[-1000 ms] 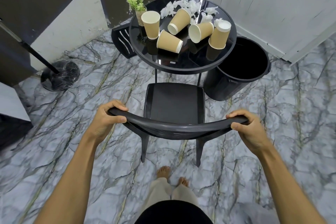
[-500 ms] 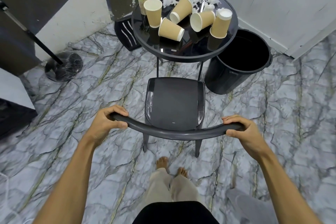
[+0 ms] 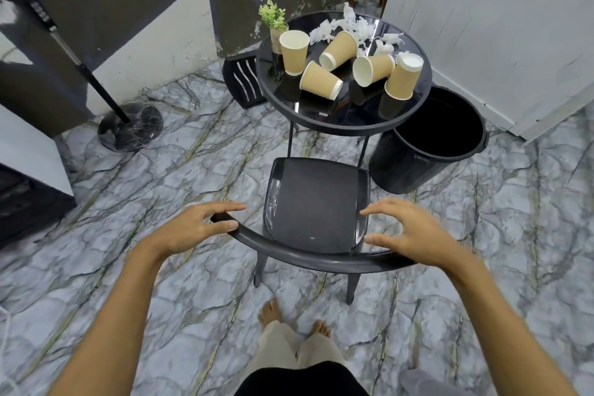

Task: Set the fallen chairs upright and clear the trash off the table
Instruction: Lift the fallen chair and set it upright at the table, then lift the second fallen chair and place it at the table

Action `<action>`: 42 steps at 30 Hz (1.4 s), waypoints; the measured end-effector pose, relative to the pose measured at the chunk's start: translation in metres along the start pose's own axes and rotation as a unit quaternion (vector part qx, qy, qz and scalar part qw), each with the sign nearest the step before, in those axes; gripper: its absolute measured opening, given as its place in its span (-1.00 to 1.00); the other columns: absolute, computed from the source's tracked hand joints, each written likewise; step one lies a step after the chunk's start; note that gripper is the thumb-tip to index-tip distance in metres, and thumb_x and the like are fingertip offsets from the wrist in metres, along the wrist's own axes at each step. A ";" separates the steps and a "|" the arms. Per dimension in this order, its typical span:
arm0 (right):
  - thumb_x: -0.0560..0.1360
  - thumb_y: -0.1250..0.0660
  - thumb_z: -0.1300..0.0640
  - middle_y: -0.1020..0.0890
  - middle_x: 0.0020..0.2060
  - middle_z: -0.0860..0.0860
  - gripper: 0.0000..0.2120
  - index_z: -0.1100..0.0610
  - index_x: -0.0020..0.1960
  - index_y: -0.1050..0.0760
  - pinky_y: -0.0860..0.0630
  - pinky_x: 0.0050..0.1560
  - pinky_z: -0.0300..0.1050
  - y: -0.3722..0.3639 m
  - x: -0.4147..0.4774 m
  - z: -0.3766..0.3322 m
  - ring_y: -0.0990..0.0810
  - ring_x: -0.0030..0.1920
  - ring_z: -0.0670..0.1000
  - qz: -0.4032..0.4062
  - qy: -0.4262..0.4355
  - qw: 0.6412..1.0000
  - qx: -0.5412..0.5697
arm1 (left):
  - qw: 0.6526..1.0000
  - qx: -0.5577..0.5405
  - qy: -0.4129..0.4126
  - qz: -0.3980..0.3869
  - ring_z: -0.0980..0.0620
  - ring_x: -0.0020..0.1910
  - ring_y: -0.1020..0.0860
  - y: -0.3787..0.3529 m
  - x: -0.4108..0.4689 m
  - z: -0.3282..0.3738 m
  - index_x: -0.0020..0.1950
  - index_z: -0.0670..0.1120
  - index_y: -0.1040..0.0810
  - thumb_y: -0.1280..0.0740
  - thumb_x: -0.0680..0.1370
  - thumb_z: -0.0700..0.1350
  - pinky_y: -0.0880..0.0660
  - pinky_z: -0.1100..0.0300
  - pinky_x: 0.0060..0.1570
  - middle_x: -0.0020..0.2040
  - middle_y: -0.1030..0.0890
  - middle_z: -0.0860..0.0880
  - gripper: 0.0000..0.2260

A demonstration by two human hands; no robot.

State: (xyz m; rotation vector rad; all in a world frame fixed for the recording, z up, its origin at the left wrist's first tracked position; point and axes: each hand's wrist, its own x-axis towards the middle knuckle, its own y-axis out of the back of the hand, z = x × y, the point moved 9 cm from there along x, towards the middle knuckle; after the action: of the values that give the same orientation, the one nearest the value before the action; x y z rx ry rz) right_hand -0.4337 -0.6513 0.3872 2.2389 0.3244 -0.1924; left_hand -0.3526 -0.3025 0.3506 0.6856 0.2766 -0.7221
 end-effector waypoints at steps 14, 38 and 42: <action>0.60 -0.15 -0.22 -0.14 0.58 0.01 -0.45 -0.11 0.54 -0.19 -0.22 0.47 0.17 -0.122 0.171 -0.143 -0.10 0.56 0.06 -0.105 0.063 0.975 -0.187 | 0.986 0.104 0.096 0.089 0.05 0.56 -0.14 0.102 -0.028 -0.096 0.57 0.13 -0.22 -0.18 0.63 0.20 -0.09 0.04 0.52 0.60 -0.18 0.06 -0.48; 0.63 -0.06 -0.19 -0.28 0.50 0.13 -0.46 0.06 0.52 -0.24 -0.25 0.41 0.23 -0.271 0.415 -0.212 -0.23 0.48 0.23 -0.192 -0.081 0.952 -0.225 | 0.928 0.244 0.279 0.035 -0.07 0.59 -0.07 0.257 0.043 -0.289 0.61 0.07 -0.11 -0.02 0.66 0.23 -0.02 -0.11 0.52 0.63 -0.06 -0.03 -0.46; 0.63 -0.07 -0.19 -0.29 0.50 0.11 -0.47 0.06 0.51 -0.24 -0.25 0.42 0.22 -0.266 0.467 -0.200 -0.25 0.47 0.23 -0.214 -0.101 0.948 -0.212 | 0.923 0.248 0.294 -0.004 -0.07 0.58 -0.08 0.291 0.086 -0.301 0.60 0.07 -0.12 -0.02 0.65 0.23 -0.03 -0.08 0.50 0.63 -0.06 -0.03 -0.46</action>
State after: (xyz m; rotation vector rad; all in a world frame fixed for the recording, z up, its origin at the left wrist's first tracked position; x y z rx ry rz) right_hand -0.0612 -0.2566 0.2034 1.6852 0.6712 -0.5283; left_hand -0.0912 0.0111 0.2247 1.3890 0.6579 -0.5808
